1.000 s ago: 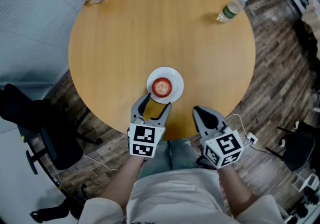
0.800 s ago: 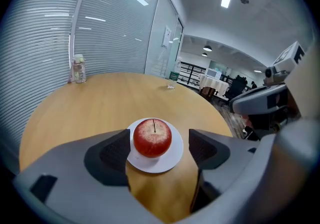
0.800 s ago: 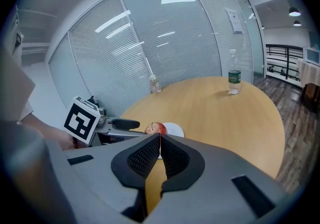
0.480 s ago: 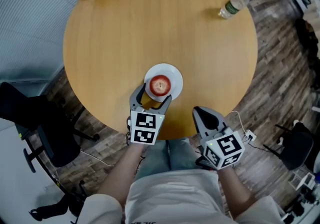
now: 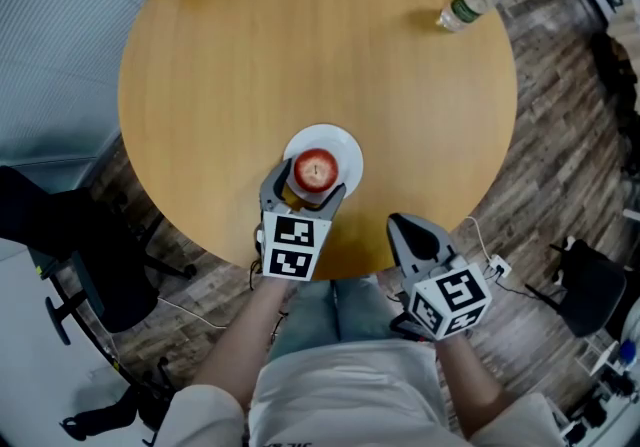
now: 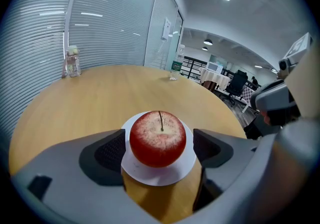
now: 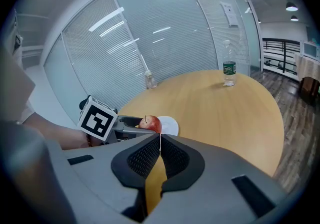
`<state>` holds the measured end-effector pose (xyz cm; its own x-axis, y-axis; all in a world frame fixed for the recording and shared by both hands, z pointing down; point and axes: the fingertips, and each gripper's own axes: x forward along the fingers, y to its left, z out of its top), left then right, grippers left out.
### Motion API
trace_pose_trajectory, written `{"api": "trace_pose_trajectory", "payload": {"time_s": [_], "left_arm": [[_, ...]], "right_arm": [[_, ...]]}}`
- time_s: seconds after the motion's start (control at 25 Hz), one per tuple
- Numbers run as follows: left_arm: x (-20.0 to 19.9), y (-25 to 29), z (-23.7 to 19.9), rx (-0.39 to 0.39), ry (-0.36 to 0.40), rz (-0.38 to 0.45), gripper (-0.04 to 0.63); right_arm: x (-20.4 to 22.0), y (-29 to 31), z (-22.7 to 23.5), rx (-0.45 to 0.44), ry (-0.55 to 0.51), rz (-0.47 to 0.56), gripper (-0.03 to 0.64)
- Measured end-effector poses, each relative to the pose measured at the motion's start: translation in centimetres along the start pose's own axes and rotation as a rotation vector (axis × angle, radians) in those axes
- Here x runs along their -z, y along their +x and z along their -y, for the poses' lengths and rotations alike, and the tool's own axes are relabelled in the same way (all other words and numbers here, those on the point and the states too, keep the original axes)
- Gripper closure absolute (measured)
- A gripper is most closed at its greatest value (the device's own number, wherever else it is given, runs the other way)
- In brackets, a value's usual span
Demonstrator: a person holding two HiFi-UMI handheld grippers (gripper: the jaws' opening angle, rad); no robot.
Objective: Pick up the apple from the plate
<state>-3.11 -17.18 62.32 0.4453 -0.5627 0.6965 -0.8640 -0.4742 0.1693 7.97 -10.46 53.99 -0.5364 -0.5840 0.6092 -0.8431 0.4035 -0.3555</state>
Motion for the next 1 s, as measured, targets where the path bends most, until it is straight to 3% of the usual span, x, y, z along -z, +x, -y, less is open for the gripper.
{"api": "trace_pose_trajectory", "payload": {"time_s": [1.0], "left_arm": [[0.6, 0.9, 0.0, 0.003, 0.032, -0.024, 0.209]], "right_arm": [[0.7, -0.2, 0.3, 0.003, 0.015, -0.018, 0.586]]}}
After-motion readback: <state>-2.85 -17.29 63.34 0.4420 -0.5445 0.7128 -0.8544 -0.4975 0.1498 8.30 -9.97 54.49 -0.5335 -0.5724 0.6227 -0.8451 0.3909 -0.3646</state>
